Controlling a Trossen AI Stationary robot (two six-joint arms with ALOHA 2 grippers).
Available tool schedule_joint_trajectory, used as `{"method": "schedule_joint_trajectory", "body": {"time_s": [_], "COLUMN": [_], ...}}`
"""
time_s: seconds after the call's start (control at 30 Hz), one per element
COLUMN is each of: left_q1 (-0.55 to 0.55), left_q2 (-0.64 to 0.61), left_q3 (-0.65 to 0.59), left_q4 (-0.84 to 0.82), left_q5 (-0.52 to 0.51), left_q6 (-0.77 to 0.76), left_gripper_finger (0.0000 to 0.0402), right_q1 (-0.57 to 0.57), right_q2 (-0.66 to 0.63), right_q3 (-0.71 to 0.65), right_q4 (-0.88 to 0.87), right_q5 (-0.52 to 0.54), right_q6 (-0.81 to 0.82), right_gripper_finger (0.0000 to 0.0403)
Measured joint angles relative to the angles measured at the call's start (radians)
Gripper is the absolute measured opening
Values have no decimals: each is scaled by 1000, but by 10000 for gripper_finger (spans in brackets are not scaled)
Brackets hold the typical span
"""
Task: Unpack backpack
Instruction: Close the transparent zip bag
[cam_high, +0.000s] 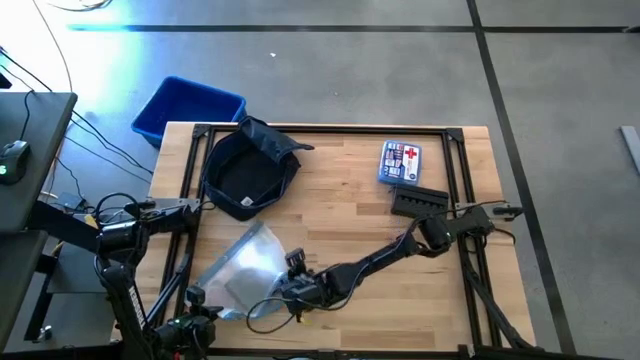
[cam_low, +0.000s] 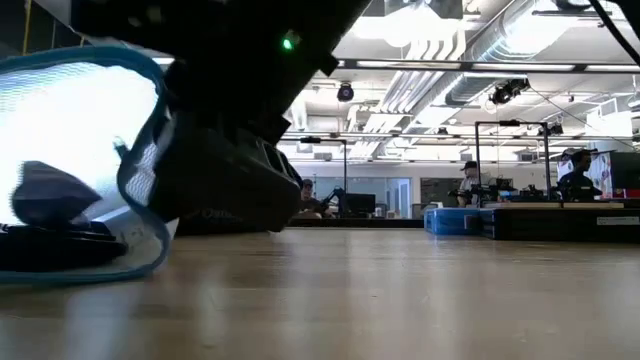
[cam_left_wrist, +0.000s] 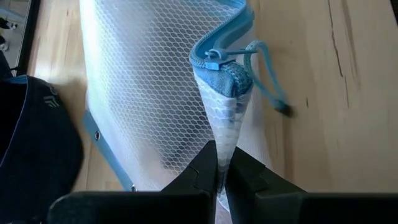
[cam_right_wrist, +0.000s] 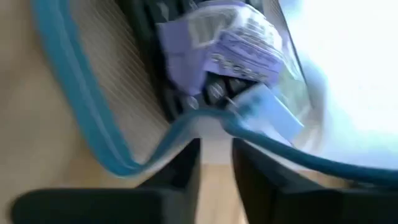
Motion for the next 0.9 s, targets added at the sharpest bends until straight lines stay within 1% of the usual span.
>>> {"method": "schedule_joint_trajectory", "body": {"time_s": [0.03, 0.07, 0.1, 0.17, 0.23, 0.3, 0.47, 0.53, 0.6, 0.7, 0.77, 0.83, 0.9], "left_q1": [-1, -1, -1, -1, -1, -1, -1, -1, -1, -1, -1, -1, -1], "left_q2": [0, 0, 0, 0, 0, 0, 0, 0, 0, 0, 0, 0, 0], "left_q3": [0, 0, 0, 0, 0, 0, 0, 0, 0, 0, 0, 0, 1], "left_q4": [0, -3, -7, -18, -21, -21, -25, -25, -23, -23, -21, -11, 4], "left_q5": [-3, -6, -11, -31, -50, -60, -60, -60, -60, -60, -60, -60, -61], "left_q6": [0, -1, -7, -29, -48, -52, -52, -52, -53, -69, -70, -70, -70], "left_gripper_finger": [0, 0, 0, 0, 0, 0, 0, 0, 0, 0, 0, 0, 0], "right_q1": [2, 4, 7, 12, 22, 31, 61, 73, 83, 94, 105, 123, 155], "right_q2": [0, 0, 0, 0, -6, -17, -53, -53, -53, -69, -108, -172, -246], "right_q3": [0, 0, 0, 0, 0, 0, 1, 1, -21, -107, -207, -337, -487], "right_q4": [9, 11, 9, -18, -113, -220, -480, -555, -572, -570, -557, -469, -304], "right_q5": [-12, -18, -15, 29, 83, 126, 150, 171, 198, 263, 310, 353, 406], "right_q6": [4, 6, 12, 45, 73, 138, 301, 339, 358, 412, 517, 641, 737], "right_gripper_finger": [26, 13, 9, 7, 2, 1, 0, 0, 0, 0, 0, 0, 0]}}
